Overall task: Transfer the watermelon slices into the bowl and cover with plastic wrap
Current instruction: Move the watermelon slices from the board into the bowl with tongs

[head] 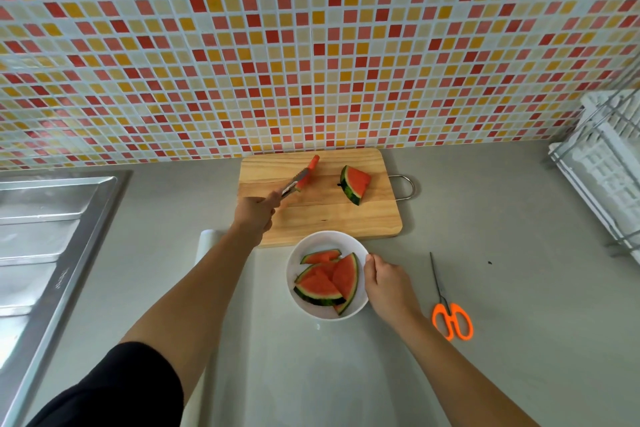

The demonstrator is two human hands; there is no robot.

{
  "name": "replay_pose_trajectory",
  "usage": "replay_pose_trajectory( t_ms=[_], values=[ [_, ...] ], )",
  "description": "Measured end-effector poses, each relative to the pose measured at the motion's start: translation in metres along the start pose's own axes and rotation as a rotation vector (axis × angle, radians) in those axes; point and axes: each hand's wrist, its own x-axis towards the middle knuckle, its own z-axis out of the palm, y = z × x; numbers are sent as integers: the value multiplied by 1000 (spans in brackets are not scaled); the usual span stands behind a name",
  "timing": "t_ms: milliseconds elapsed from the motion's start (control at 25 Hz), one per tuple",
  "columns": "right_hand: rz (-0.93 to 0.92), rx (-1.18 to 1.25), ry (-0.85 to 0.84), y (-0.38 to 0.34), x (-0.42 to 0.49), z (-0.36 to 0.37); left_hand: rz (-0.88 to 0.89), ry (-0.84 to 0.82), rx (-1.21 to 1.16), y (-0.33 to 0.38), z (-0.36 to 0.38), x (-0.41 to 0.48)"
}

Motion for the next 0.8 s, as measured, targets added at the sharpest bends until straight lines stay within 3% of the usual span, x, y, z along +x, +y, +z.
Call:
replay_pose_trajectory(
  t_ms=[160,440,520,680,800],
  values=[
    [6,-3,8,1,2,2,-49,-64,-84,3,-18,-19],
    [51,37,-31,3,4,0,162,-237,38,-27,-63,-95],
    [61,73,-53,4,4,-2,239,-228,216,-41,-68,-110],
    [84,86,-75,6,3,-2,778,-45,698,-55,-59,-130],
    [52,53,-54,4,3,-1,1153,-32,882,-63,-48,-137]
  ],
)
